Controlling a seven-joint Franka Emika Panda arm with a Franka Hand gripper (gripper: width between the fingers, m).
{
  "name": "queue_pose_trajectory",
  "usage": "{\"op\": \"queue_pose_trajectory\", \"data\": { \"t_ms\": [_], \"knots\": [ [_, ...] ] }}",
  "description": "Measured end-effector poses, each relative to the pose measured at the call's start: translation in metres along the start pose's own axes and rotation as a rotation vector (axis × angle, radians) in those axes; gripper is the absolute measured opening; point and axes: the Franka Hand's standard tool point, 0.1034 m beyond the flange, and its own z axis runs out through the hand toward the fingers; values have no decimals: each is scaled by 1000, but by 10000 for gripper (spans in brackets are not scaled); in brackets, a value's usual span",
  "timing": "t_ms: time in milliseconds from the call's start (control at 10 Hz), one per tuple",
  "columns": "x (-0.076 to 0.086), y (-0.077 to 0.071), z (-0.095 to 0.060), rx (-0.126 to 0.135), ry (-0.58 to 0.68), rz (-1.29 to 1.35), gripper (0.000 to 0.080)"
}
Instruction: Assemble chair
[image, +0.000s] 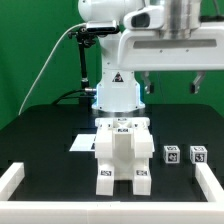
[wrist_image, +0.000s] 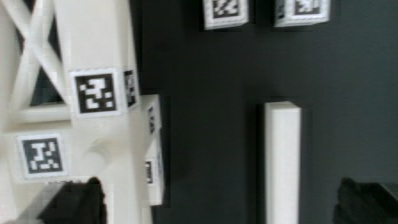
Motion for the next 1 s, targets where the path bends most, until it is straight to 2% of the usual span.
{"op": "queue_pose_trajectory", "data": {
  "t_ms": [100,200,400,600,800,1000],
  "knots": [
    [-7,-15,-8,5,10,22,649],
    [-19,-31,-5,11,28,26,649],
    [-16,-24,-3,8,23,16,649],
    [-18,-26,-1,7,26,22,649],
    [-39,-41,25,6,45,42,649],
    [-42,-50,56,2,78,52,649]
  ]
}}
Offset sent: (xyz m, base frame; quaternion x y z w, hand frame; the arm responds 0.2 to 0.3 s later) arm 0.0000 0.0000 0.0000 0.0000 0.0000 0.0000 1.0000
